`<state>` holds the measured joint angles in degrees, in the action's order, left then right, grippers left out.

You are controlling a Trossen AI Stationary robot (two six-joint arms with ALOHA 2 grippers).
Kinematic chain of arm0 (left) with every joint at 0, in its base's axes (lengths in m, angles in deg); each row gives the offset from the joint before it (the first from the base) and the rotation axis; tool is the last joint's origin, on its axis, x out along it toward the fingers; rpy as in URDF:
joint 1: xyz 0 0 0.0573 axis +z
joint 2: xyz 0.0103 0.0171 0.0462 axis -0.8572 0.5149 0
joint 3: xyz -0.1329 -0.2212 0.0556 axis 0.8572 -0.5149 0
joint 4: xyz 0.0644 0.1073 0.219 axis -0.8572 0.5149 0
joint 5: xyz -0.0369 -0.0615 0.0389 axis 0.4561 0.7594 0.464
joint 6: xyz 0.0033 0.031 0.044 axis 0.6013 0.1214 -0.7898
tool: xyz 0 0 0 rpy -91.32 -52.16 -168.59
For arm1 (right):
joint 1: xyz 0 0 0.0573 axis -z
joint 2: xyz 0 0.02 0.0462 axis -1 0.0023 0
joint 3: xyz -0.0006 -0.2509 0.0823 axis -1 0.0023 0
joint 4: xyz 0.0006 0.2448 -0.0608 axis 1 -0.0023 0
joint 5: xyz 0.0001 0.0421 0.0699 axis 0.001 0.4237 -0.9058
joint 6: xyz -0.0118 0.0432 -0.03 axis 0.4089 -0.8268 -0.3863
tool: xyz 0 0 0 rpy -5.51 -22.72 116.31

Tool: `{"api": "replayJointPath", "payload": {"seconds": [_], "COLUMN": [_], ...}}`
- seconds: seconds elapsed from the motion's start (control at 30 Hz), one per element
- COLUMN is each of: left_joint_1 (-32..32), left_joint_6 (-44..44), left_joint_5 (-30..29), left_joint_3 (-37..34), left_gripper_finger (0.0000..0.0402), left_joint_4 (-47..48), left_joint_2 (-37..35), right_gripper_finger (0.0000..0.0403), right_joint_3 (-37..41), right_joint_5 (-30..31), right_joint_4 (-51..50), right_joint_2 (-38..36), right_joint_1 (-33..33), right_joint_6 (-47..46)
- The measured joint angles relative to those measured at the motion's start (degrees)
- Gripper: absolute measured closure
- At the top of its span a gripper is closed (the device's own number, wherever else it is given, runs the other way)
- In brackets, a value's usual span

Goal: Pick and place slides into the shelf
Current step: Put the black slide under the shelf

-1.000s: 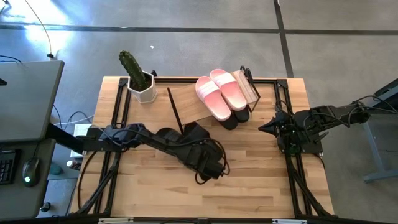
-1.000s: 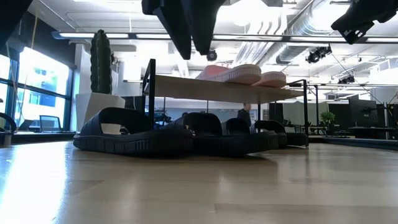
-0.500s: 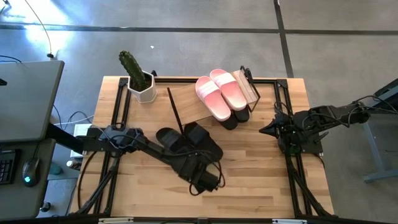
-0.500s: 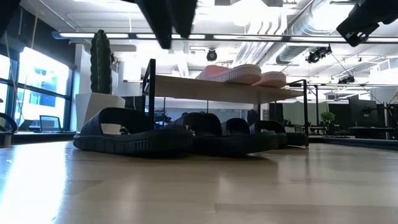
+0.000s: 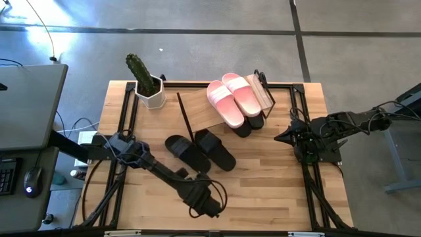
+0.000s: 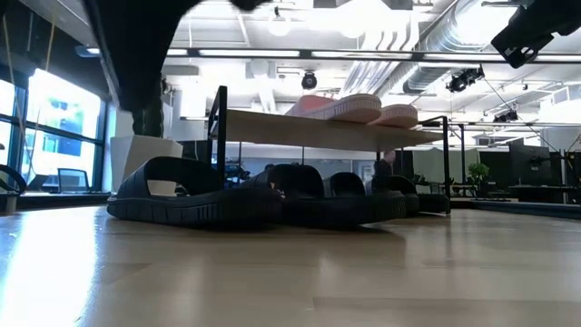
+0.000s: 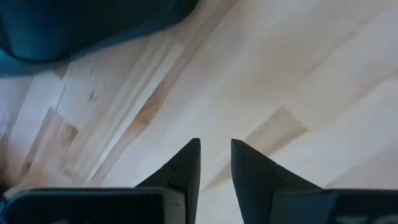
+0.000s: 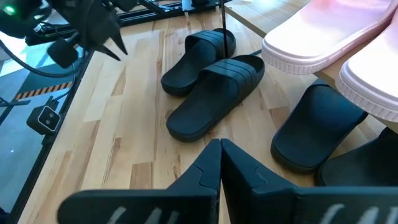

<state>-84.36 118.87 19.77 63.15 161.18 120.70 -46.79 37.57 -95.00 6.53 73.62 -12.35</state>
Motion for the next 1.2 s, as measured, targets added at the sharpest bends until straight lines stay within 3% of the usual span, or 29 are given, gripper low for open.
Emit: {"api": "replayJointPath", "payload": {"seconds": [0.13, 0.27, 0.4, 0.47, 0.57, 0.8, 0.87, 1.0, 1.2], "left_joint_1": [-0.2, -0.7, -1.7, -2.4, -4.4, -10.1, -9.9, -5.4, 1.5], "left_joint_6": [-2.1, -3.5, -5.4, -6.2, -4.8, -1.8, -2.3, -4.1, 5.1], "left_joint_5": [4.1, 3.9, -1.6, -5.1, -13.8, -46.0, -49.7, -44.4, -31.8], "left_joint_3": [0.1, 5.6, 13.3, 11.3, 10.8, 9.4, 7.8, -0.5, -26.2], "left_gripper_finger": [0.0328, 0.0328, 0.0328, 0.0328, 0.0328, 0.0328, 0.0328, 0.0328, 0.0354], "left_joint_4": [0.0, 0.0, -0.3, -4.4, -3.3, 0.1, -0.1, -0.1, 0.1], "left_joint_2": [0.0, -1.7, -6.1, -11.7, -19.2, -31.8, -33.6, -36.7, -46.3], "right_gripper_finger": [0.0402, 0.0402, 0.0402, 0.0402, 0.0402, 0.0402, 0.0402, 0.0402, 0.0402], "right_joint_3": [0.0, 0.0, 0.0, 0.0, 0.0, 0.0, 0.0, 0.0, 0.0], "right_joint_5": [0.0, 0.1, 0.2, 0.2, 0.2, 1.6, 2.3, 2.8, 2.8], "right_joint_4": [0.0, 0.0, 0.0, 0.0, 0.0, 0.0, 0.0, 0.0, 0.0], "right_joint_2": [0.0, 0.0, 0.0, 0.0, 0.0, 0.0, 0.0, 0.0, 0.0], "right_joint_1": [0.0, 0.0, 0.0, 0.0, 0.0, 0.1, 0.1, 0.1, 0.1], "right_joint_6": [0.0, -0.1, -0.2, -0.2, -0.2, -1.2, -1.6, -1.9, -4.5]}}
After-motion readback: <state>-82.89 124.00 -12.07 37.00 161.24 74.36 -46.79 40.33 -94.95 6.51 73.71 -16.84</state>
